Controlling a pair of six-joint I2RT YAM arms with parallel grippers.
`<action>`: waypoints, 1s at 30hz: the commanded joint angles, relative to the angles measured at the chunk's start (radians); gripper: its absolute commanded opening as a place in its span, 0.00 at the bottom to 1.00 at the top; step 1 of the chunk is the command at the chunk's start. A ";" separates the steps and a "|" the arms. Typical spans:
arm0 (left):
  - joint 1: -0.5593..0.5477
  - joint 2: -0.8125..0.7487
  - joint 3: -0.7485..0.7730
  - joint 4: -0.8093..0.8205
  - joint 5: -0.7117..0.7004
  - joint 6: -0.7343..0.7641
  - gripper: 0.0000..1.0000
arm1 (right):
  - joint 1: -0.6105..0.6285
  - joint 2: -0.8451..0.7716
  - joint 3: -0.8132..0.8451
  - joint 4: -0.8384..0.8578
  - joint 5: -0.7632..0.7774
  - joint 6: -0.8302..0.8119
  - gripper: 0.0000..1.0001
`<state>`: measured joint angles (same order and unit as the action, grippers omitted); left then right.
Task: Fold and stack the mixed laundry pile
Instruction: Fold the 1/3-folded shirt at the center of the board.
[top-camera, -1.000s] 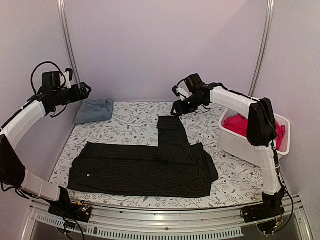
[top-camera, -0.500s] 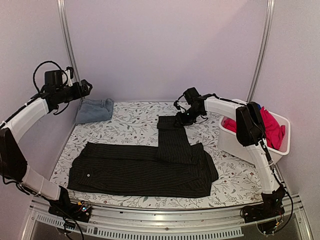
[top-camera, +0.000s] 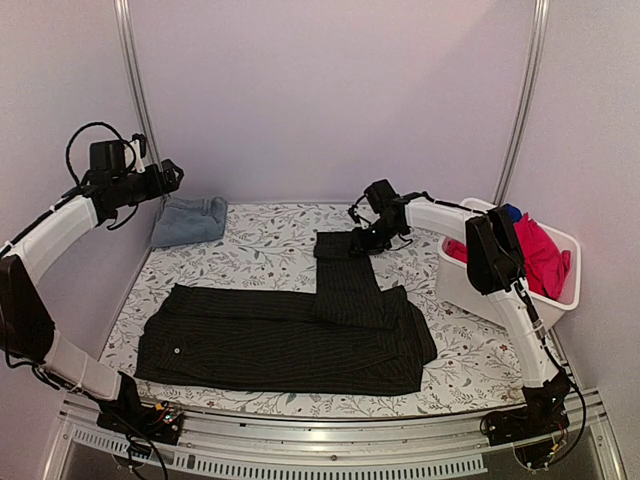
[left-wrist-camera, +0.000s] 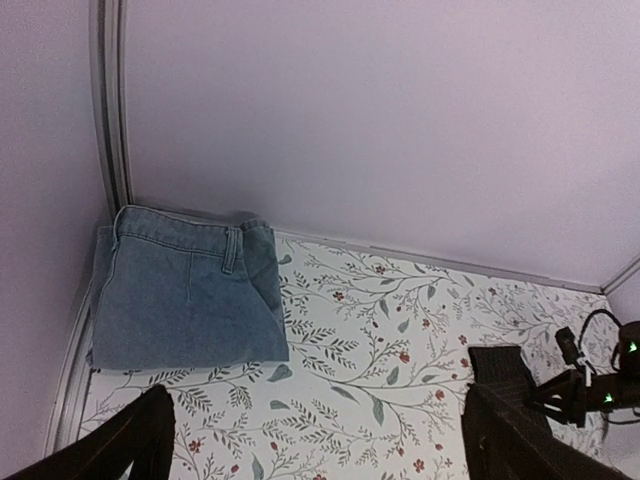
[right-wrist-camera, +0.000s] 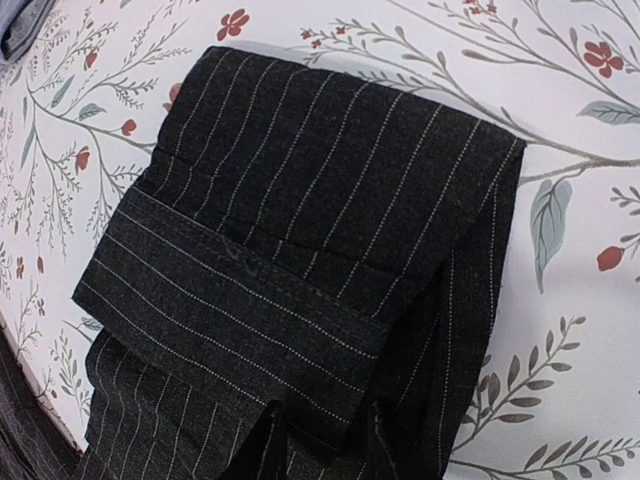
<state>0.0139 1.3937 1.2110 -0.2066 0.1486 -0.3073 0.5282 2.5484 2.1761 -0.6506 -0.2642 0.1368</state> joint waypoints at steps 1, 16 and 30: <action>0.005 0.013 0.018 0.015 0.007 0.002 1.00 | 0.004 0.051 0.029 -0.013 0.022 0.006 0.21; 0.007 0.057 0.046 0.002 0.131 0.028 1.00 | 0.001 -0.148 0.034 0.071 -0.099 0.019 0.00; -0.422 0.094 0.044 0.002 0.056 0.378 1.00 | 0.003 -0.362 -0.173 0.253 -0.390 0.251 0.00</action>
<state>-0.2722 1.4799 1.2602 -0.2214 0.2623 -0.1104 0.5282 2.2501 2.0724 -0.4892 -0.5385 0.2790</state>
